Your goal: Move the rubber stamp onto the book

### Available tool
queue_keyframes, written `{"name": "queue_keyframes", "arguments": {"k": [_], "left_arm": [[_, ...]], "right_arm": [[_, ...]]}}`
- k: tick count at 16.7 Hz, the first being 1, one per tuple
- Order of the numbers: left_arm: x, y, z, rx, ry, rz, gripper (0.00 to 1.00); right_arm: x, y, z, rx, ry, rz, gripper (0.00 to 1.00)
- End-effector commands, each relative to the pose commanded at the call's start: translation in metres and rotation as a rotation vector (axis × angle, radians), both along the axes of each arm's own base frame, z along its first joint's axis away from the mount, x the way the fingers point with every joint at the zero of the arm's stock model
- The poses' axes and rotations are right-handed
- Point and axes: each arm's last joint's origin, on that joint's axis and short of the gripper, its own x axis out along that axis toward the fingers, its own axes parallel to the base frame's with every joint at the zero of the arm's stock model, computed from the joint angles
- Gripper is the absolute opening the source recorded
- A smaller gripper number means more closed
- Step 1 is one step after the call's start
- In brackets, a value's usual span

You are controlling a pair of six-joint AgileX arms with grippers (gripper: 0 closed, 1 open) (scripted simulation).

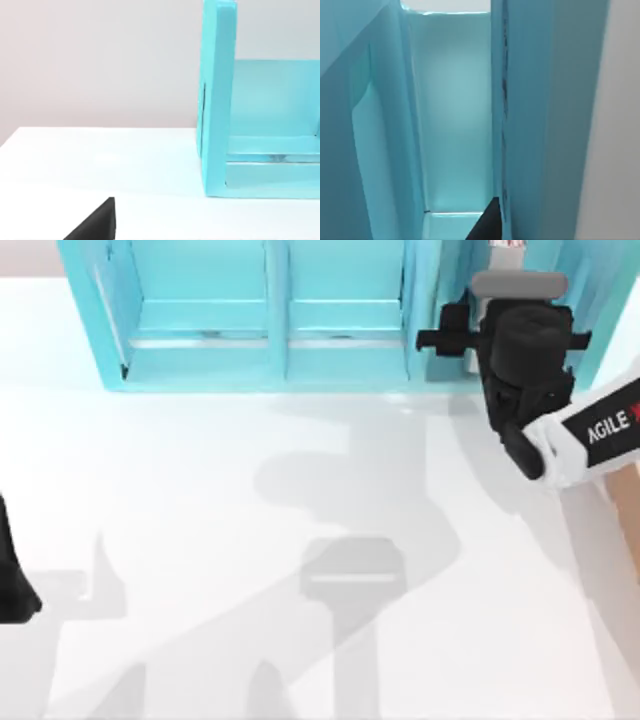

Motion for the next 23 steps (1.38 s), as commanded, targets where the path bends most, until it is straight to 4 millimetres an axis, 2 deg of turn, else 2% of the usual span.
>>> {"name": "queue_keyframes", "arguments": {"k": [6,17,20,23], "left_arm": [[0.000,0.000,0.000,0.000,0.000,0.000,1.00],[0.000,0.000,0.000,0.000,0.000,0.000,1.00],[0.000,0.000,0.000,0.000,0.000,0.000,1.00],[0.000,0.000,0.000,0.000,0.000,0.000,1.00]], "right_arm": [[0.000,0.000,0.000,0.000,0.000,0.000,0.02],[-0.002,0.001,0.003,0.000,0.006,-0.001,0.00],[-0.016,0.004,0.025,-0.006,0.034,-0.014,0.00],[-0.045,0.010,0.072,-0.007,0.041,-0.025,0.00]]}}
